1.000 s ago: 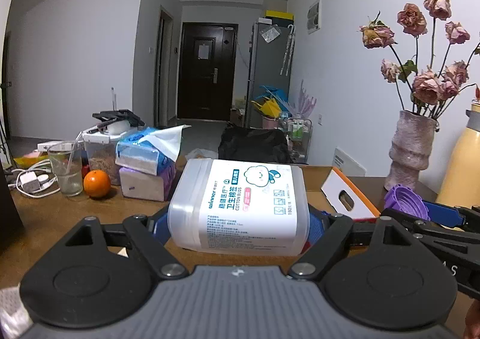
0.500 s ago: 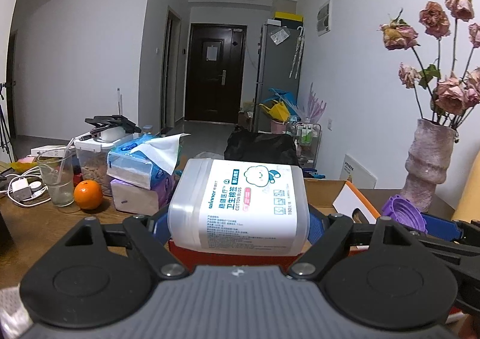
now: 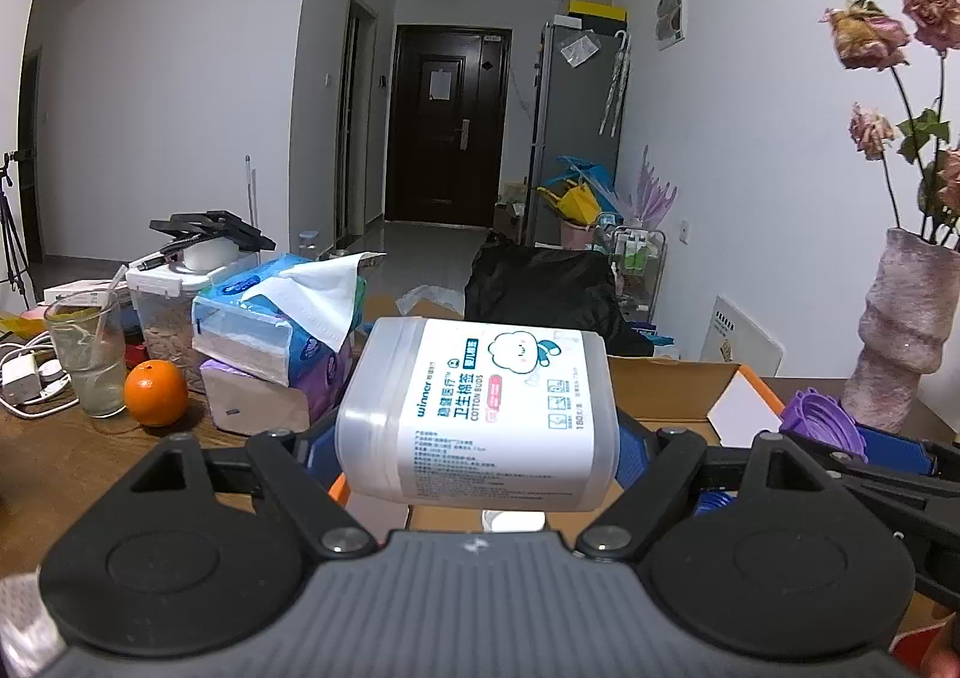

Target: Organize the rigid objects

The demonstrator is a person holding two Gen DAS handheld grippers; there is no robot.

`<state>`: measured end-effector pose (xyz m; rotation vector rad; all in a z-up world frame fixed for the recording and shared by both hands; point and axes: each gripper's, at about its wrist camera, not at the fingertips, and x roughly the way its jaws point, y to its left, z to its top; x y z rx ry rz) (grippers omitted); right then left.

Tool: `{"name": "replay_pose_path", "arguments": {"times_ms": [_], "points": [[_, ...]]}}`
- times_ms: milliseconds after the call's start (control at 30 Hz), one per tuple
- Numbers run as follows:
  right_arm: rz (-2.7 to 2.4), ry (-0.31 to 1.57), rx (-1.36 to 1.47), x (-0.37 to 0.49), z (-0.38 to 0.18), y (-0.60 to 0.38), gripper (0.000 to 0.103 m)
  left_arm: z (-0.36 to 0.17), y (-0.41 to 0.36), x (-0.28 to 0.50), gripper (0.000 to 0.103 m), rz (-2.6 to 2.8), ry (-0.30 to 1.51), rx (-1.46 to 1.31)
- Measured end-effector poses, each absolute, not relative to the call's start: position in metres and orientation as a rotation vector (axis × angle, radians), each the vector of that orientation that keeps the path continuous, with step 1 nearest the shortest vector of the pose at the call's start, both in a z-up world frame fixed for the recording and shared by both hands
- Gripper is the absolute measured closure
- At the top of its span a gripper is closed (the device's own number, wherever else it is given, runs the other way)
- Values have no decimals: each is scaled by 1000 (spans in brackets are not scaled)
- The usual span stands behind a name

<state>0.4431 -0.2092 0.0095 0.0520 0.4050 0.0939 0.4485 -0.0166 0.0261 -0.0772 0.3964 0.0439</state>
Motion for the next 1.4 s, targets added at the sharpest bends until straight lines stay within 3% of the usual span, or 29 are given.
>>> {"name": "replay_pose_path", "arguments": {"times_ms": [1133, 1300, 1367, 1400], "points": [[2, 549, 26, 528, -33, -216, 51, -15, -17, 536, 19, 59, 539, -8], [-4, 559, 30, 529, -35, -219, 50, -15, -18, 534, 15, 48, 545, -7], [-12, 563, 34, 530, -36, -221, 42, -15, -17, 533, 6, 54, 539, -8], [-19, 563, 35, 530, -36, -222, 31, -14, -16, 533, 6, 59, 536, -9]]}}
